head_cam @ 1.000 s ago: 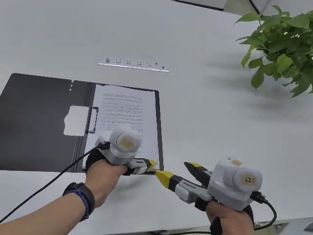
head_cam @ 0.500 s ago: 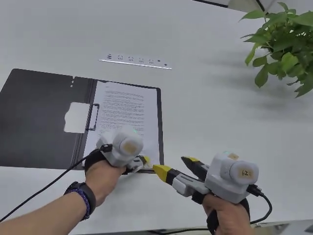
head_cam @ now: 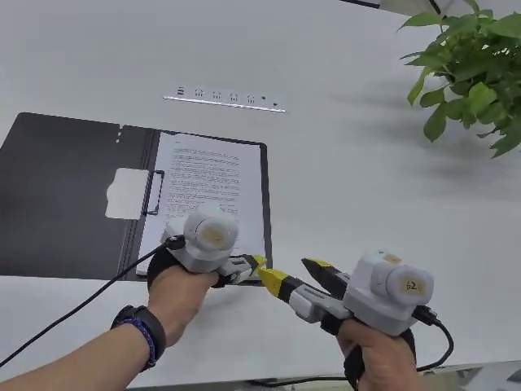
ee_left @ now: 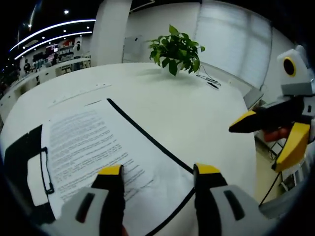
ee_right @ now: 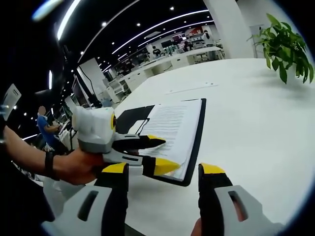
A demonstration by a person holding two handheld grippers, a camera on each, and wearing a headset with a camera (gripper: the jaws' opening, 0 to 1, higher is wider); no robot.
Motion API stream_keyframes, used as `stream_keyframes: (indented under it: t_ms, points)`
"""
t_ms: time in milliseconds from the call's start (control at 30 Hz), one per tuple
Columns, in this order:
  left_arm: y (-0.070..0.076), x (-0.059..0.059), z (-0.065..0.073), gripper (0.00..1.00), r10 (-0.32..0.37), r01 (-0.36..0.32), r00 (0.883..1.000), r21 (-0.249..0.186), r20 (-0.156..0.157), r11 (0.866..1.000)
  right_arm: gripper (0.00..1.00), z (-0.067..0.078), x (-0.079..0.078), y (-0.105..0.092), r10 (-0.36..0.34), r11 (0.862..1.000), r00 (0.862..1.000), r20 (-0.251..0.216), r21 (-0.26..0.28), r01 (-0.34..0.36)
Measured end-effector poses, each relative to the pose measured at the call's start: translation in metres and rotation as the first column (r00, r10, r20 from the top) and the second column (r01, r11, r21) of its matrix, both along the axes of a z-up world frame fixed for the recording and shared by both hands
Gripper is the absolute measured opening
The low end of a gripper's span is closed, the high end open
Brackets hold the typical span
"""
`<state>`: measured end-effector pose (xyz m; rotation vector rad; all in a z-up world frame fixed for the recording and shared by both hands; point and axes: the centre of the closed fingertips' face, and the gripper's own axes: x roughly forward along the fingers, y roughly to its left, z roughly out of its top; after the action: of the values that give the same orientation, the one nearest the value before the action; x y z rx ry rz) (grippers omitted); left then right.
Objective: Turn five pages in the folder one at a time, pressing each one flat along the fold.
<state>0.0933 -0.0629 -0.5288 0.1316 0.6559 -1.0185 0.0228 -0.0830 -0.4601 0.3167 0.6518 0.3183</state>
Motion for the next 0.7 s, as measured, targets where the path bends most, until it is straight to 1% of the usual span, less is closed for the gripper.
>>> stream_keyframes:
  t_ms: [33,67,100,133,167,200,233,300,367,500,600,700]
  points:
    - [-0.001,-0.001,-0.002,0.56,-0.004,0.004,1.0,0.007,0.003,1.0,0.56,0.0,0.0,-0.001,-0.002,1.0,1.0,0.0,0.0,0.002]
    - [0.0,-0.003,-0.008,0.57,-0.014,0.014,1.0,0.028,0.003,1.0,0.56,-0.001,0.0,-0.002,-0.004,1.0,1.0,-0.001,-0.001,0.004]
    - [0.005,-0.004,-0.015,0.57,-0.035,0.033,0.999,0.079,0.029,0.996,0.56,-0.001,-0.001,-0.003,-0.007,1.0,1.0,-0.002,-0.002,0.007]
    - [0.005,-0.004,-0.016,0.56,-0.05,0.045,0.997,0.095,0.058,0.994,0.56,-0.001,-0.001,-0.004,-0.01,1.0,1.0,-0.002,-0.002,0.01]
    - [0.003,-0.006,-0.015,0.56,-0.05,0.045,0.997,0.089,0.064,0.995,0.55,0.0,-0.001,-0.005,-0.013,1.0,1.0,-0.001,0.0,0.013]
    - [0.002,-0.008,-0.015,0.58,-0.049,0.044,0.997,0.085,0.059,0.995,0.55,0.0,-0.001,-0.006,-0.018,1.0,1.0,0.0,0.002,0.018]
    - [0.001,-0.008,-0.016,0.59,-0.052,0.046,0.997,0.089,0.066,0.995,0.55,0.0,-0.001,-0.006,-0.022,1.0,1.0,-0.001,0.004,0.022]
    - [0.003,-0.008,-0.018,0.58,-0.081,0.064,0.989,0.134,0.122,0.989,0.54,0.0,-0.001,-0.008,-0.031,0.999,1.0,-0.001,0.01,0.031]
    - [0.003,-0.01,-0.019,0.58,-0.08,0.064,0.989,0.13,0.126,0.989,0.54,-0.001,-0.001,-0.009,-0.034,0.999,0.999,-0.004,0.011,0.034]
    - [0.002,-0.01,-0.018,0.55,-0.093,0.078,0.988,0.125,0.122,0.989,0.54,-0.002,0.0,-0.009,-0.038,0.999,0.999,-0.004,0.014,0.038]
    - [0.002,-0.009,-0.017,0.52,-0.09,0.078,0.99,0.109,0.105,0.991,0.53,-0.003,0.0,-0.009,-0.037,0.999,0.999,-0.005,0.016,0.037]
    - [0.005,-0.007,-0.017,0.48,-0.094,0.084,0.991,0.101,0.098,0.991,0.54,-0.003,0.001,-0.008,-0.035,0.999,0.999,-0.004,0.018,0.035]
